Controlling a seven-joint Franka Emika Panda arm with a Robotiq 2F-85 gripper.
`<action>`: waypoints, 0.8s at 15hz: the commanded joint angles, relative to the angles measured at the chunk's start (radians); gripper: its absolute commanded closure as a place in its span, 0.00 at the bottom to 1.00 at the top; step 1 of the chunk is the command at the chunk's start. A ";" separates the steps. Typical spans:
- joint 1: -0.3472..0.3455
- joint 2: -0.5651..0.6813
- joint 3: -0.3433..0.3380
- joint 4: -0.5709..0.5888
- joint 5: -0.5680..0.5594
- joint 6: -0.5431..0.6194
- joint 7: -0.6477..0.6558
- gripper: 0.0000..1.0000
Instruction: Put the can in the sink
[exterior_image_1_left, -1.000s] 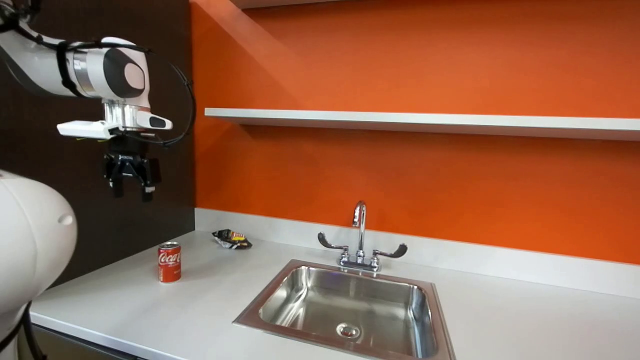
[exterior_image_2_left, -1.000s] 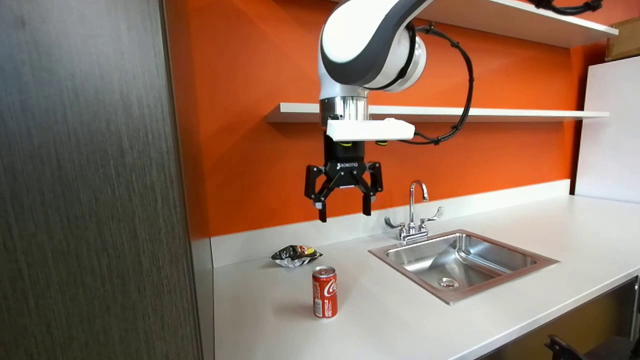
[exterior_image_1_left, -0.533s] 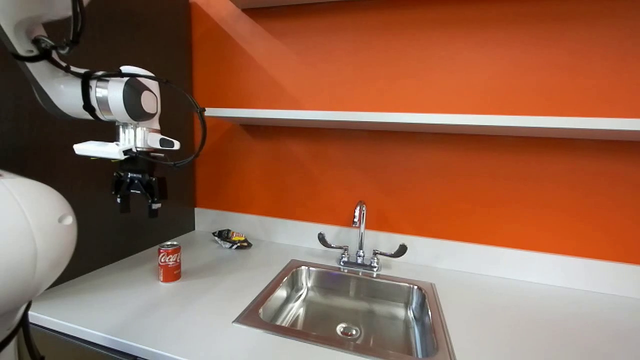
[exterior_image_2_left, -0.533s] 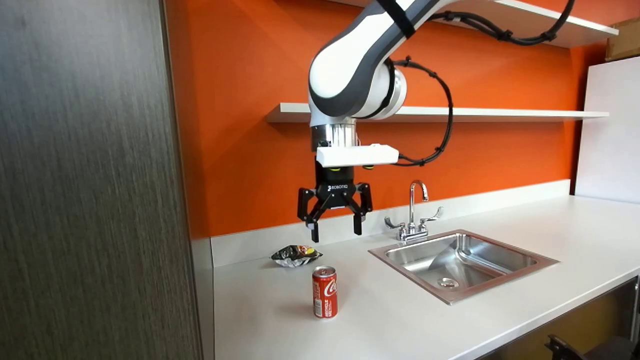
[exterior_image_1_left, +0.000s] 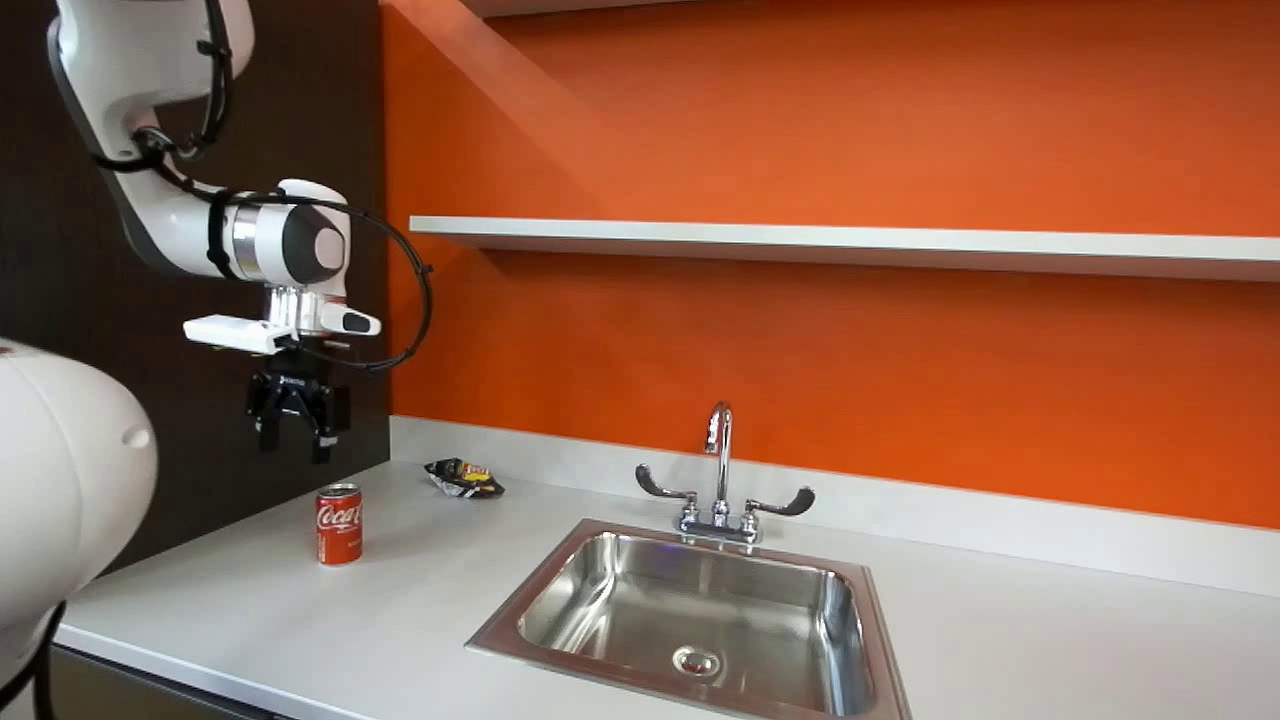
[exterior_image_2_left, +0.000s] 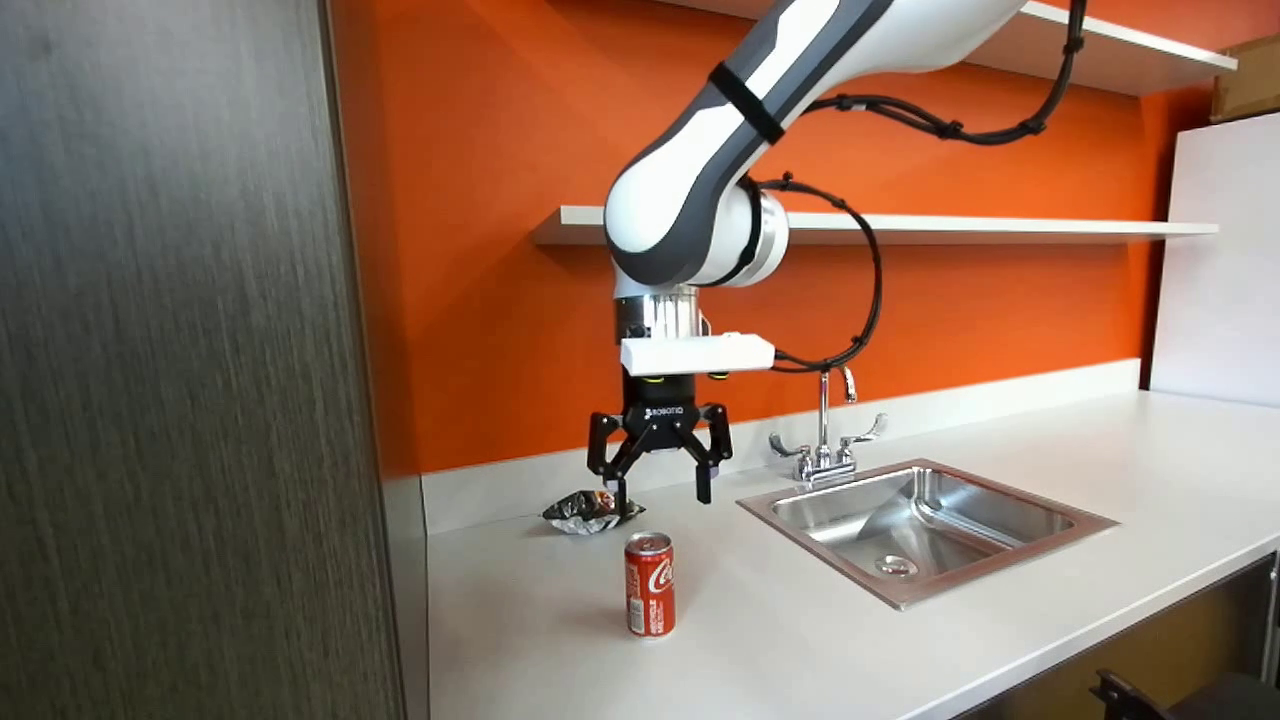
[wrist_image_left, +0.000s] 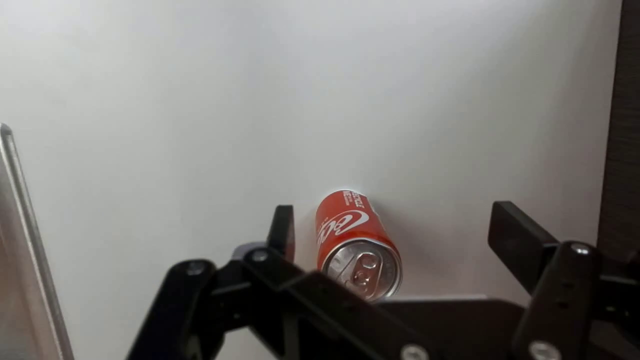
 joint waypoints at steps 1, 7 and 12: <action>0.029 0.064 -0.032 0.050 -0.001 0.016 0.019 0.00; 0.055 0.162 -0.062 0.105 -0.003 0.051 0.021 0.00; 0.073 0.221 -0.089 0.146 -0.006 0.053 0.021 0.00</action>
